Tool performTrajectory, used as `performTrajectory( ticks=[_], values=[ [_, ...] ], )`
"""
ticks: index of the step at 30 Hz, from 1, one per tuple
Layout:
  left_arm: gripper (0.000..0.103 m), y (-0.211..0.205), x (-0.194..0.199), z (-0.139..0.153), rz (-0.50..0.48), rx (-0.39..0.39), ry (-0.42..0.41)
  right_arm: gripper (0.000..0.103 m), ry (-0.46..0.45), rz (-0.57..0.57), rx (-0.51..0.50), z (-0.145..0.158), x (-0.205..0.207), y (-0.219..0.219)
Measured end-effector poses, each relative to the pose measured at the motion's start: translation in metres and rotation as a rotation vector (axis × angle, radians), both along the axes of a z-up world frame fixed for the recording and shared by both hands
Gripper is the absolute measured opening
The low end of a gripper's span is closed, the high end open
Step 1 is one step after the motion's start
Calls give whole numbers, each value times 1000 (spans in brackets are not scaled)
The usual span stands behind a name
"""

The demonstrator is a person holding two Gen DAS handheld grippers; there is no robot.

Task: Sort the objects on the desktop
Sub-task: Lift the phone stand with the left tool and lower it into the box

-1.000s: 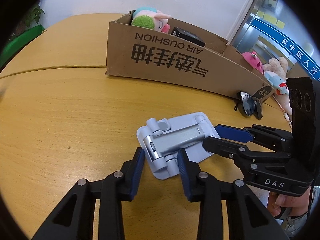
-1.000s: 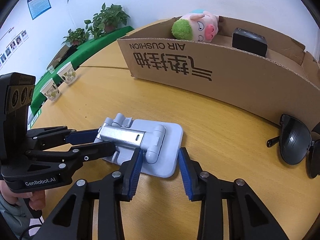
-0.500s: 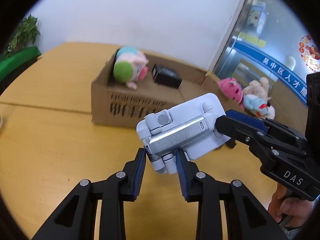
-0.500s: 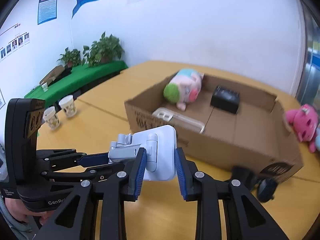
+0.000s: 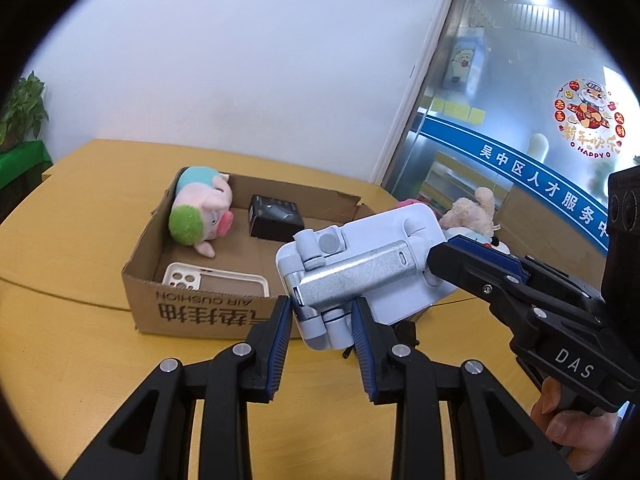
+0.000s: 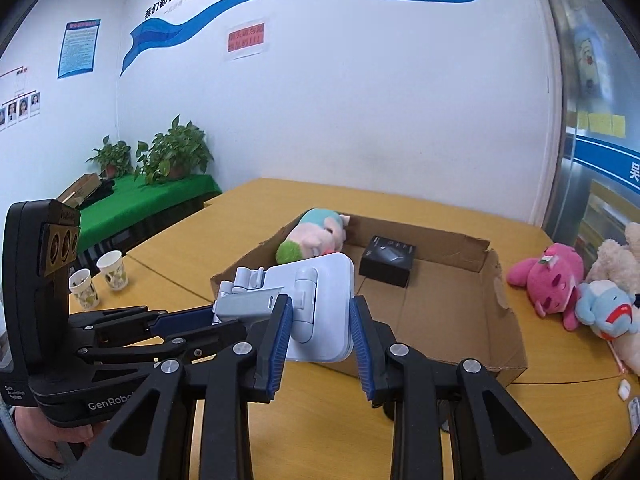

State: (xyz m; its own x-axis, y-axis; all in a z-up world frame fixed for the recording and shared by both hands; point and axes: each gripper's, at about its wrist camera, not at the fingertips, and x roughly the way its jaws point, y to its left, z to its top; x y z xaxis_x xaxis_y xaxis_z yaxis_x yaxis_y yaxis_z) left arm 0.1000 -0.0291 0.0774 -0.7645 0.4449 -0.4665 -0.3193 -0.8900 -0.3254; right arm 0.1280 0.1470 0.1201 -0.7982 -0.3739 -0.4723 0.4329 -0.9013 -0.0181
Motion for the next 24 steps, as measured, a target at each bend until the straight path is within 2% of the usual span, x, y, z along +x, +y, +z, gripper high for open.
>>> performTrajectory(
  ticks=[13,19,24],
  values=[
    [29,12,-30,20,-32,10,26,30,14,-31,-16,17,-27,17],
    [30,18,-57,25,-46,0,12,32,-15,-45,-30,13,-53,23],
    [24,21,-87,23,-52,-1,-11,32,-72,-55,-68,3,-90,35]
  ],
)
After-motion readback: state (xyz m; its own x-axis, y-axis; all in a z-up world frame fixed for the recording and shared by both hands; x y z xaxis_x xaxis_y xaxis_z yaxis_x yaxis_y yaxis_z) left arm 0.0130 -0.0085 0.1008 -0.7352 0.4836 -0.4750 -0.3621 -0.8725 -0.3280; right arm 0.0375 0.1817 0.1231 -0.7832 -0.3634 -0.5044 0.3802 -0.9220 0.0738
